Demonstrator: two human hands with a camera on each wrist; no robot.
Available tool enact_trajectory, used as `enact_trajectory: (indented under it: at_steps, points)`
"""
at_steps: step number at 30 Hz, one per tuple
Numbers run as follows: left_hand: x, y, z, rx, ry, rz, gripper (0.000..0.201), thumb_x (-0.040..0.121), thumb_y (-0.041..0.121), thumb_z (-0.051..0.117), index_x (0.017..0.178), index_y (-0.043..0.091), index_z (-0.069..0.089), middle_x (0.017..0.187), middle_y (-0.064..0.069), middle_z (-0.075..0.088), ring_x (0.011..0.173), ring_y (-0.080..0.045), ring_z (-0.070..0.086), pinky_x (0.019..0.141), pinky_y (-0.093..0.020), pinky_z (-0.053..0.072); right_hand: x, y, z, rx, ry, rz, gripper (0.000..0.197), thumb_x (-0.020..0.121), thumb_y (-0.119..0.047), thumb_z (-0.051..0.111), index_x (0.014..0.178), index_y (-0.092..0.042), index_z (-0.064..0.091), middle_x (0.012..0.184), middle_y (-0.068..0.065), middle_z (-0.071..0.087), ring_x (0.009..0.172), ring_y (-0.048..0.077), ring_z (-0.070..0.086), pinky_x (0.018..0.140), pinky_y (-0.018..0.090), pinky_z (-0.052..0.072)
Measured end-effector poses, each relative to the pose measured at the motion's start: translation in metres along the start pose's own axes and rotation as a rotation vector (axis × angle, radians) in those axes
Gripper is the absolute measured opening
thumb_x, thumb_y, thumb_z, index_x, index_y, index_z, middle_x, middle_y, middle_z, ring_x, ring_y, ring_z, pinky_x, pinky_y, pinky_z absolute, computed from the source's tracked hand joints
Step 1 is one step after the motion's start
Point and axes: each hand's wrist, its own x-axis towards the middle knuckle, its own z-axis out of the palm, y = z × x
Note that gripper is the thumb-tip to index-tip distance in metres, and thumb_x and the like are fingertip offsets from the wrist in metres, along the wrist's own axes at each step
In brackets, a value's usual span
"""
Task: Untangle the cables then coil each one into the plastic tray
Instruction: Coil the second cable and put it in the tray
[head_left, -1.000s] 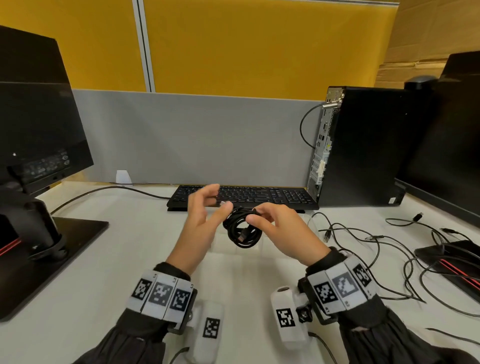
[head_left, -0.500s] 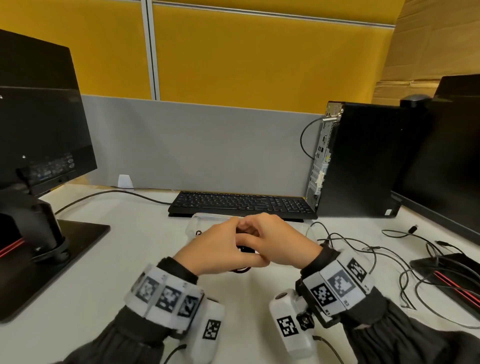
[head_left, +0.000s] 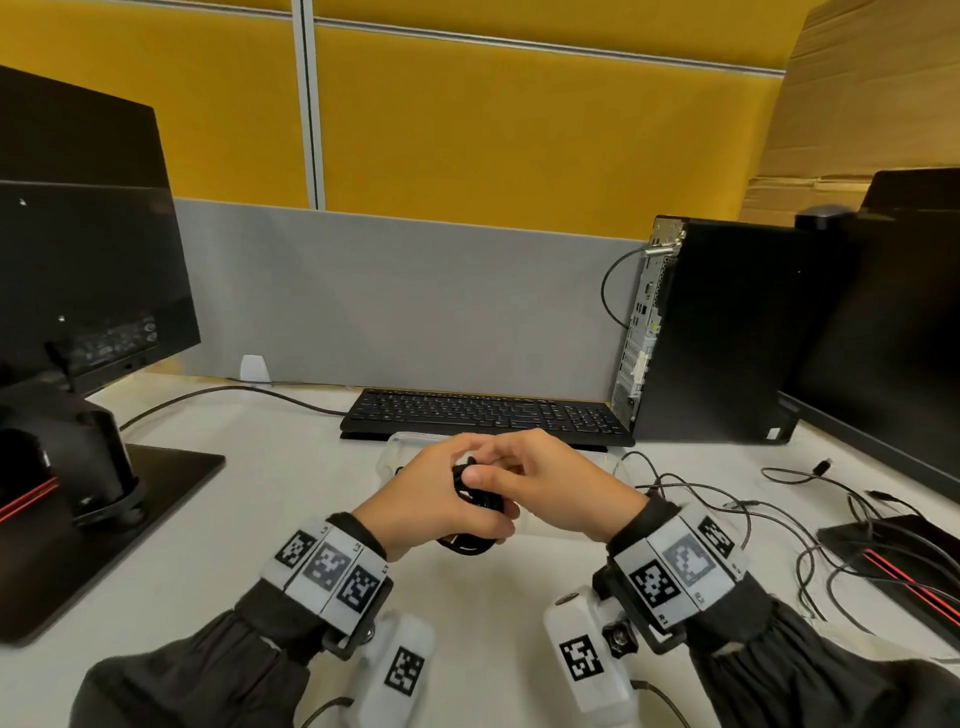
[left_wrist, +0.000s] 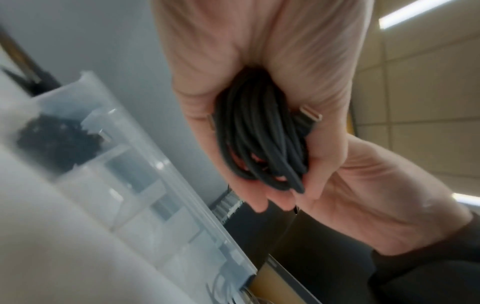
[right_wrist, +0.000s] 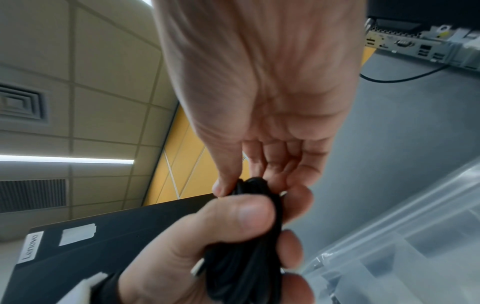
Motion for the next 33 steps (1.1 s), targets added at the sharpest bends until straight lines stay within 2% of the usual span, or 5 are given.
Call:
enact_trajectory:
  at_steps: [4,9,16,21,33]
  points:
    - [0.000,-0.004,0.002,-0.120,0.020,-0.008,0.049,0.065,-0.011,0.072,0.107,0.009,0.056,0.081,-0.014,0.070,0.069,-0.030,0.067,0.065,-0.038,0.057,0.002,0.000,0.000,-0.001,0.019,-0.006,0.012,0.092,-0.026,0.057,0.099,-0.020,0.065,0.093,0.008,0.071,0.074,0.022,0.065,0.075,0.037,0.053]
    - [0.002,-0.008,0.005,-0.084,0.174,0.016,0.072,0.056,0.007,0.072,0.120,0.030,0.048,0.098,-0.008,0.067,0.072,-0.027,0.070,0.073,-0.046,0.058,0.006,-0.001,0.002,-0.022,0.035,-0.038,0.016,0.091,-0.026,0.059,0.105,-0.019,0.063,0.094,0.000,0.068,0.085,0.013,0.064,0.080,0.030,0.052]
    - [0.017,-0.004,-0.002,-0.246,0.220,0.032,0.064,0.068,-0.010,0.071,0.122,0.013,0.047,0.097,-0.005,0.061,0.062,-0.018,0.067,0.060,-0.030,0.055,0.028,-0.003,-0.012,-0.154,0.053,-0.053,0.031,0.085,-0.028,0.068,0.114,-0.018,0.059,0.087,-0.015,0.057,0.075,-0.003,0.050,0.064,0.010,0.036]
    - [0.023,-0.007,-0.005,-0.367,0.164,-0.022,0.031,0.077,-0.009,0.066,0.103,0.003,0.054,0.075,-0.006,0.063,0.058,-0.021,0.063,0.065,-0.042,0.059,0.039,-0.004,-0.012,-0.179,0.006,-0.032,0.029,0.088,-0.027,0.064,0.115,-0.016,0.060,0.096,-0.006,0.061,0.083,0.006,0.054,0.071,0.014,0.042]
    - [0.035,-0.017,-0.008,-0.203,0.362,-0.030,0.055,0.073,-0.011,0.063,0.114,0.018,0.041,0.076,-0.005,0.061,0.042,-0.020,0.050,0.042,-0.026,0.042,0.053,-0.003,-0.006,-0.247,-0.053,0.035,0.044,0.090,-0.030,0.060,0.130,-0.013,0.053,0.125,0.005,0.061,0.112,0.015,0.056,0.096,0.026,0.044]
